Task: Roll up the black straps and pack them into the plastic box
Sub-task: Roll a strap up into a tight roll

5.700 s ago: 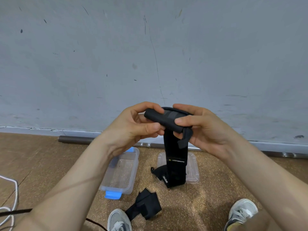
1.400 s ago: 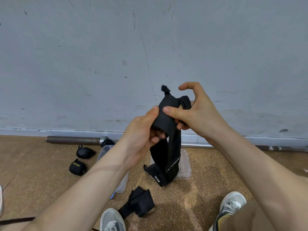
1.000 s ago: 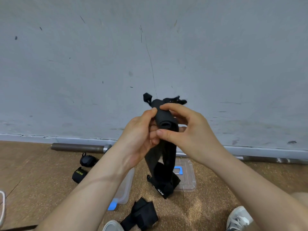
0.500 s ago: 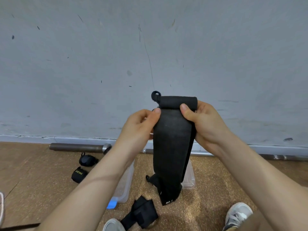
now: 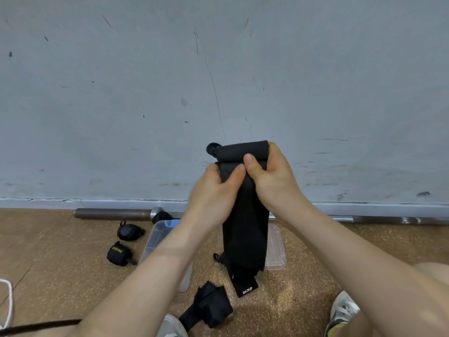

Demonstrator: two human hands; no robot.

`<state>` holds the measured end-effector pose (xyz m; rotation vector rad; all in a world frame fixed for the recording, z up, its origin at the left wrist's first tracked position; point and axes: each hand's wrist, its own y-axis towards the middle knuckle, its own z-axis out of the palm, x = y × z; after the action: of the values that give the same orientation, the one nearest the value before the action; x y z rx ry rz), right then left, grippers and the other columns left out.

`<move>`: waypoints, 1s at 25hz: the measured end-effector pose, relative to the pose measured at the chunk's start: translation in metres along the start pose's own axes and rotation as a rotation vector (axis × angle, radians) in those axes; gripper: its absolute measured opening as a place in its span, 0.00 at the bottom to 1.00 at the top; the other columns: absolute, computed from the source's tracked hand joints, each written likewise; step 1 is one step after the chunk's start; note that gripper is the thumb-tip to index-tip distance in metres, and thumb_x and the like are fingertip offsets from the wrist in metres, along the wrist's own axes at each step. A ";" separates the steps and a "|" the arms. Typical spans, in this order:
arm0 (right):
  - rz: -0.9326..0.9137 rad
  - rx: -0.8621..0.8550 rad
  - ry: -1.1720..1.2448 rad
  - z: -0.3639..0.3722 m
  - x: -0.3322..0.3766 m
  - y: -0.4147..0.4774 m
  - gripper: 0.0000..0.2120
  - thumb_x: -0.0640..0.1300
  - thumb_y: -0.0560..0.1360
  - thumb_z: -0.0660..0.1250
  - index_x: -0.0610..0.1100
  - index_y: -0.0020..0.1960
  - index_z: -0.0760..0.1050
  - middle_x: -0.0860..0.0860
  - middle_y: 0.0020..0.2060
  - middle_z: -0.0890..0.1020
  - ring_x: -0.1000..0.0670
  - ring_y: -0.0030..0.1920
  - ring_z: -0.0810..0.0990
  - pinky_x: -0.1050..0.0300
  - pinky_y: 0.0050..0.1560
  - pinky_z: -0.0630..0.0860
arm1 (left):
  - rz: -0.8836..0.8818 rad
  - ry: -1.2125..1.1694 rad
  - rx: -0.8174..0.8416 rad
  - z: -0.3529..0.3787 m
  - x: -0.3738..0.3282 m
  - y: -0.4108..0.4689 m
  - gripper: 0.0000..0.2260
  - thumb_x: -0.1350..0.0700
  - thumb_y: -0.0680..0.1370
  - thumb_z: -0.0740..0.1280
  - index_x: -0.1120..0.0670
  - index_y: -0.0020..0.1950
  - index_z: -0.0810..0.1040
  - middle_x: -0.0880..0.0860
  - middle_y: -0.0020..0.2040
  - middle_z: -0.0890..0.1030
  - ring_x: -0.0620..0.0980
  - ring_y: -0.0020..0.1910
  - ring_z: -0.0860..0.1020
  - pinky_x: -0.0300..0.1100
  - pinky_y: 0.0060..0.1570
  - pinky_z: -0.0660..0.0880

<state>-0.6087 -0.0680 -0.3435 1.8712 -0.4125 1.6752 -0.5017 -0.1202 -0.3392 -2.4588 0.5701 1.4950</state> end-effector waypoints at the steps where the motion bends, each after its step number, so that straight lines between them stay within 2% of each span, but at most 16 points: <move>1: 0.017 0.016 0.001 -0.005 0.002 0.004 0.03 0.39 0.81 0.63 0.44 0.54 0.73 0.46 0.51 0.83 0.48 0.52 0.83 0.46 0.58 0.79 | 0.058 0.127 -0.080 -0.012 -0.002 0.004 0.18 0.38 0.76 0.66 0.52 0.39 0.72 0.46 0.35 0.77 0.47 0.37 0.76 0.45 0.40 0.73; 2: 0.027 0.060 -0.007 -0.011 0.004 0.007 0.04 0.40 0.81 0.64 0.43 0.55 0.73 0.45 0.52 0.83 0.47 0.53 0.83 0.45 0.58 0.79 | 0.147 0.180 -0.195 -0.025 -0.004 0.006 0.17 0.40 0.75 0.68 0.51 0.36 0.71 0.45 0.33 0.74 0.47 0.35 0.73 0.44 0.37 0.70; 3: 0.028 0.124 -0.014 -0.017 0.008 0.008 0.04 0.40 0.81 0.64 0.43 0.56 0.74 0.46 0.52 0.83 0.47 0.53 0.83 0.47 0.57 0.79 | 0.248 0.134 -0.270 -0.037 -0.005 0.008 0.15 0.42 0.74 0.70 0.49 0.37 0.71 0.45 0.35 0.74 0.47 0.37 0.73 0.42 0.38 0.69; 4: 0.025 0.192 -0.016 -0.022 0.013 0.008 0.05 0.39 0.81 0.63 0.42 0.56 0.74 0.46 0.51 0.83 0.48 0.53 0.83 0.49 0.56 0.80 | 0.347 0.057 -0.248 -0.045 -0.005 0.008 0.10 0.44 0.75 0.71 0.46 0.41 0.72 0.43 0.39 0.75 0.45 0.42 0.74 0.40 0.42 0.70; 5: 0.018 0.249 -0.015 -0.026 0.016 0.005 0.06 0.39 0.81 0.63 0.41 0.57 0.74 0.47 0.51 0.83 0.49 0.52 0.83 0.51 0.55 0.80 | 0.396 -0.022 -0.116 -0.050 -0.009 0.005 0.06 0.45 0.75 0.70 0.43 0.47 0.75 0.42 0.44 0.78 0.44 0.46 0.76 0.38 0.45 0.73; 6: 0.009 0.288 -0.019 -0.027 0.018 0.003 0.06 0.39 0.81 0.63 0.40 0.58 0.74 0.47 0.50 0.83 0.49 0.52 0.83 0.52 0.54 0.80 | 0.386 -0.095 0.061 -0.049 -0.011 0.002 0.06 0.47 0.77 0.69 0.43 0.52 0.78 0.43 0.46 0.81 0.44 0.45 0.79 0.39 0.45 0.75; 7: 0.008 0.303 -0.020 -0.026 0.018 0.002 0.07 0.39 0.81 0.64 0.40 0.59 0.75 0.46 0.50 0.84 0.48 0.52 0.84 0.52 0.54 0.80 | 0.342 -0.178 0.196 -0.046 -0.011 -0.001 0.06 0.51 0.78 0.68 0.47 0.54 0.80 0.47 0.43 0.83 0.46 0.41 0.80 0.40 0.39 0.77; 8: 0.024 0.300 -0.004 -0.024 0.018 0.001 0.09 0.40 0.81 0.65 0.40 0.60 0.75 0.46 0.51 0.84 0.48 0.52 0.84 0.51 0.54 0.80 | 0.307 -0.230 0.225 -0.044 -0.009 -0.001 0.06 0.54 0.79 0.68 0.51 0.54 0.82 0.51 0.40 0.83 0.47 0.37 0.80 0.41 0.33 0.77; 10: 0.132 0.314 0.118 -0.021 0.018 0.000 0.12 0.40 0.79 0.67 0.41 0.62 0.75 0.45 0.51 0.85 0.47 0.52 0.85 0.51 0.52 0.80 | 0.288 -0.252 0.096 -0.043 -0.011 -0.001 0.06 0.60 0.78 0.69 0.56 0.53 0.83 0.55 0.38 0.83 0.43 0.33 0.80 0.35 0.28 0.75; 12: 0.243 0.417 0.201 -0.022 0.019 -0.001 0.11 0.39 0.79 0.66 0.42 0.61 0.76 0.46 0.50 0.86 0.47 0.52 0.85 0.54 0.50 0.80 | 0.279 -0.272 -0.013 -0.044 -0.009 0.000 0.07 0.63 0.77 0.70 0.58 0.53 0.83 0.50 0.36 0.81 0.38 0.27 0.77 0.29 0.26 0.70; 13: 0.256 0.450 0.175 -0.021 0.019 -0.002 0.09 0.38 0.80 0.64 0.43 0.60 0.78 0.47 0.49 0.86 0.49 0.51 0.85 0.57 0.48 0.81 | 0.274 -0.292 -0.026 -0.046 -0.007 0.001 0.07 0.63 0.76 0.71 0.57 0.52 0.83 0.49 0.36 0.81 0.38 0.28 0.77 0.28 0.27 0.70; 16: 0.241 0.380 0.097 -0.016 0.012 -0.005 0.08 0.38 0.81 0.63 0.41 0.58 0.79 0.48 0.45 0.87 0.51 0.46 0.86 0.60 0.43 0.79 | 0.304 -0.274 -0.039 -0.046 0.000 0.004 0.10 0.64 0.74 0.73 0.48 0.48 0.84 0.45 0.42 0.85 0.41 0.42 0.83 0.35 0.43 0.78; 19: 0.275 0.325 0.129 -0.011 0.011 -0.006 0.09 0.37 0.81 0.63 0.38 0.57 0.80 0.46 0.45 0.86 0.49 0.46 0.86 0.60 0.43 0.80 | 0.397 -0.156 -0.088 -0.043 0.005 0.003 0.14 0.60 0.72 0.75 0.40 0.48 0.83 0.41 0.46 0.85 0.41 0.50 0.82 0.42 0.53 0.78; 23: 0.303 0.300 0.161 -0.017 0.018 -0.005 0.08 0.37 0.80 0.64 0.38 0.53 0.82 0.46 0.43 0.86 0.49 0.44 0.86 0.60 0.41 0.80 | 0.456 -0.163 -0.072 -0.042 0.008 0.005 0.15 0.59 0.72 0.75 0.38 0.50 0.82 0.40 0.47 0.84 0.40 0.50 0.81 0.40 0.53 0.77; 25: 0.333 0.296 0.160 -0.018 0.019 -0.006 0.08 0.37 0.80 0.64 0.39 0.52 0.82 0.46 0.42 0.86 0.48 0.44 0.85 0.57 0.43 0.80 | 0.575 -0.069 -0.103 -0.040 0.009 0.005 0.15 0.57 0.72 0.74 0.39 0.53 0.81 0.43 0.44 0.84 0.41 0.47 0.80 0.35 0.49 0.75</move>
<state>-0.6167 -0.0497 -0.3259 1.9338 -0.4488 2.1947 -0.4674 -0.1417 -0.3286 -2.4217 1.2990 1.8299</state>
